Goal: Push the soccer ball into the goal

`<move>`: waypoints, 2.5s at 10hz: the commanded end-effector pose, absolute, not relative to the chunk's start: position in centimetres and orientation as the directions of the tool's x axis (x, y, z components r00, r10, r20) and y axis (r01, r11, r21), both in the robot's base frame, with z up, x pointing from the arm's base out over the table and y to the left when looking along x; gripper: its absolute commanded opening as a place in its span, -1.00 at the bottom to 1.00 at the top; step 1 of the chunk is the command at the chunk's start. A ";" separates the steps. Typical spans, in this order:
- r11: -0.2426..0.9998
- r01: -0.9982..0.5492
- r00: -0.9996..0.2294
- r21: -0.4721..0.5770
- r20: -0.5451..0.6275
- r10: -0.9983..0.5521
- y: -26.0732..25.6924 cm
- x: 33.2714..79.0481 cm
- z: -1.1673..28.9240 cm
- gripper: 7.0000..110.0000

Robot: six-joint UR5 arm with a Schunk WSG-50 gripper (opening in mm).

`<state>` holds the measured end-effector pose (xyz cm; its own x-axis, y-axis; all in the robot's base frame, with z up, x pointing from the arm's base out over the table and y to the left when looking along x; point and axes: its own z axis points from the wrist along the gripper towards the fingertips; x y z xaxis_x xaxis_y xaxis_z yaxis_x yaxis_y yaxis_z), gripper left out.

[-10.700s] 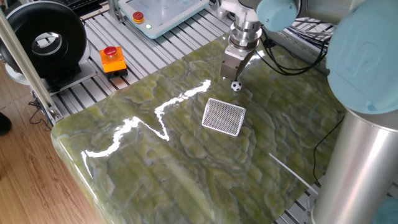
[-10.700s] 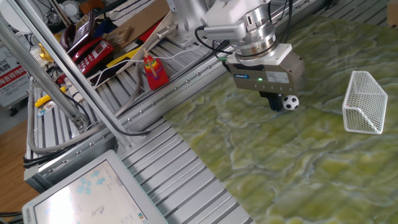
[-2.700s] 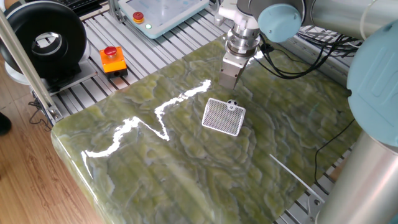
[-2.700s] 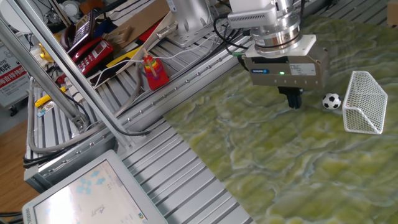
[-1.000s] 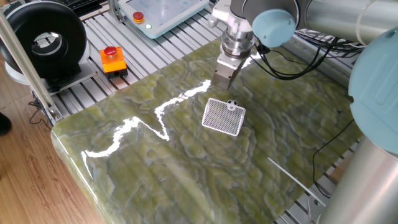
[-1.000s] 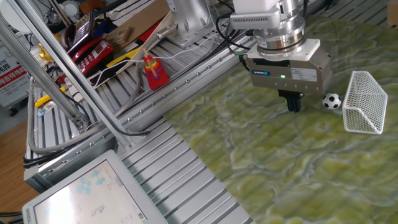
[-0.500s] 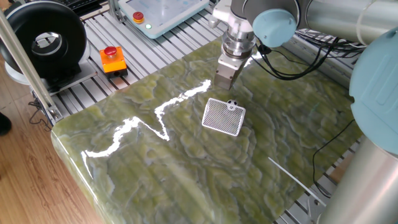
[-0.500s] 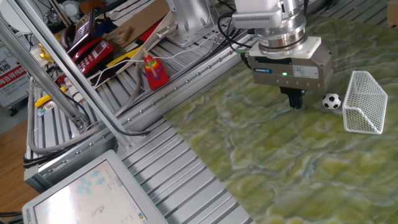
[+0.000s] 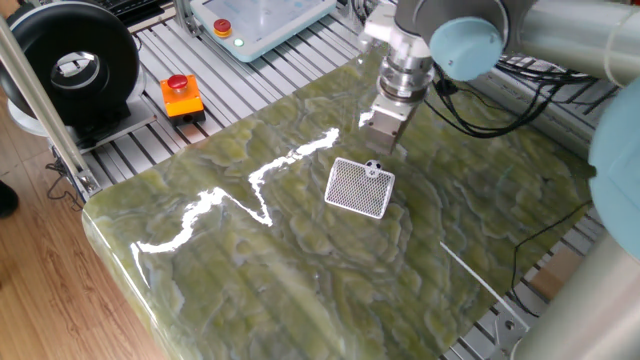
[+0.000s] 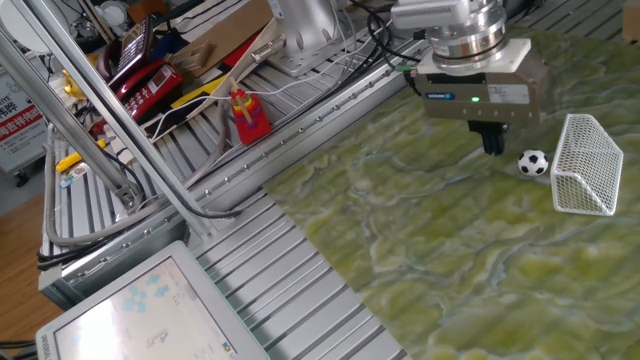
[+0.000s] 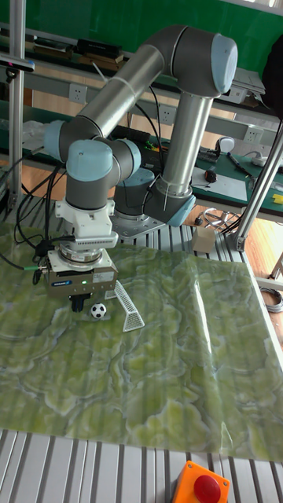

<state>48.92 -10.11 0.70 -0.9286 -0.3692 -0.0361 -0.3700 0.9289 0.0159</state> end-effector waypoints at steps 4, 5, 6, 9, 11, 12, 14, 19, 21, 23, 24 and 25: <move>0.932 -0.362 -0.931 -0.001 -0.058 -0.361 -8.5 50.4 0.4 -1.00; 0.934 -0.356 -0.933 0.004 -0.063 -0.355 -7.7 50.6 0.5 -1.00; 0.935 -0.353 -0.934 0.014 -0.067 -0.352 -7.2 50.7 0.5 -1.00; 0.935 -0.355 -0.933 0.025 -0.078 -0.352 -6.9 50.6 0.2 -1.00; 0.928 -0.372 -0.925 -0.020 -0.074 -0.372 -8.4 51.0 0.3 -1.00; 0.924 -0.380 -0.921 -0.040 -0.073 -0.382 -9.0 51.2 0.4 -1.00; 0.917 -0.394 -0.915 -0.061 -0.073 -0.398 -9.7 51.5 0.5 -1.00; 0.915 -0.224 -0.974 0.335 -0.054 -0.219 -0.1 48.5 1.8 -1.00; 0.925 -0.224 -0.974 0.307 -0.037 -0.224 -0.9 48.3 1.7 -1.00; 0.884 -0.460 -0.877 -0.083 -0.114 -0.467 -9.5 52.8 0.4 -1.00; 0.858 -0.492 -0.855 -0.144 -0.103 -0.508 -11.0 53.5 0.7 -1.00; 0.851 -0.500 -0.851 -0.160 -0.091 -0.517 -11.8 53.4 1.0 -1.00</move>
<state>51.71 -8.12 0.25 -0.8949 -0.4353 -0.0981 -0.4363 0.8997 -0.0117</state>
